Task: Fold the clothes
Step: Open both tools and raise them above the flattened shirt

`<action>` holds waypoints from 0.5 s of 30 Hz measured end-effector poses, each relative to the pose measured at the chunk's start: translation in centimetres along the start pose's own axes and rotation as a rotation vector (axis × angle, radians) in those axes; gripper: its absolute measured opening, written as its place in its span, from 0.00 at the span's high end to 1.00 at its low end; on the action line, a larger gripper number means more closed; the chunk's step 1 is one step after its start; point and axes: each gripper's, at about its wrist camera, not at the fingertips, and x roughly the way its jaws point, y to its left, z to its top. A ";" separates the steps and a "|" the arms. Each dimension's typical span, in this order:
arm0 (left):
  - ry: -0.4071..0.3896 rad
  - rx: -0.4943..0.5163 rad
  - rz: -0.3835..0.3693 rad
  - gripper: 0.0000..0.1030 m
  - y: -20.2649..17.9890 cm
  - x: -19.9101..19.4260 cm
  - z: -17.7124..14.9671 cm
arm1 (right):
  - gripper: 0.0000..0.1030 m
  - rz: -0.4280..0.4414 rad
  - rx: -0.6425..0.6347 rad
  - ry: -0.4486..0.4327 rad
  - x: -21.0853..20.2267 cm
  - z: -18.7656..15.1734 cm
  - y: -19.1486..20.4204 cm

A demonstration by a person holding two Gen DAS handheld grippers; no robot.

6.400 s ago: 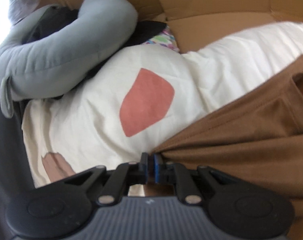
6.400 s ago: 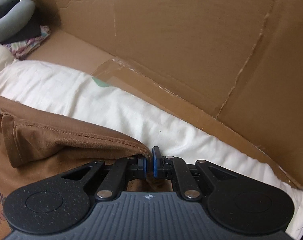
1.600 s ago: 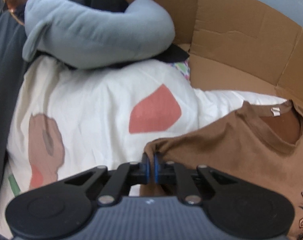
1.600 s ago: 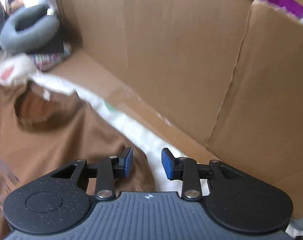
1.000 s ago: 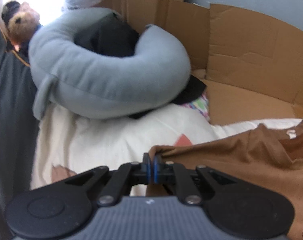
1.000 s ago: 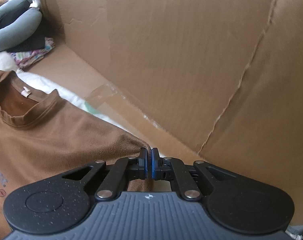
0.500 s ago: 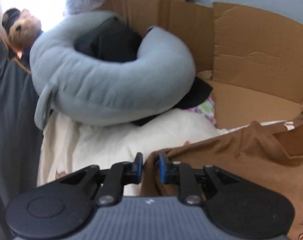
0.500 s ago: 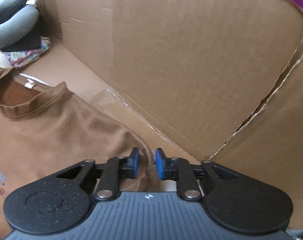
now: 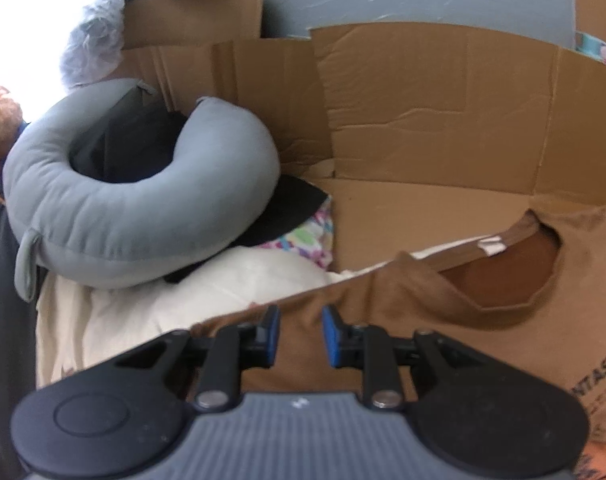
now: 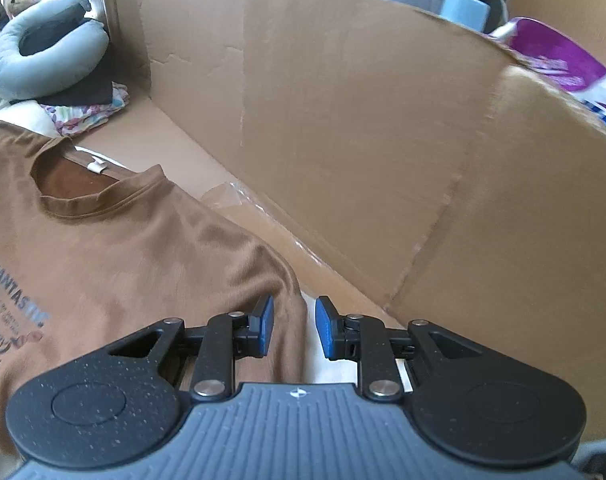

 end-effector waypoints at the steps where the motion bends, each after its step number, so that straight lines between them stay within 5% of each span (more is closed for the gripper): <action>1: 0.003 0.007 -0.010 0.74 -0.7 -0.5 -0.1 | 0.71 0.002 0.004 0.000 -0.5 -0.3 -0.2; 6: 0.000 0.045 -0.075 0.61 -4.6 -3.7 -0.9 | 0.71 -0.003 0.007 -0.003 -3.3 -2.7 -0.9; 15: -0.005 0.054 -0.109 0.60 -11.4 -9.5 -4.0 | 0.71 -0.011 0.087 -0.004 -7.8 -7.1 -2.2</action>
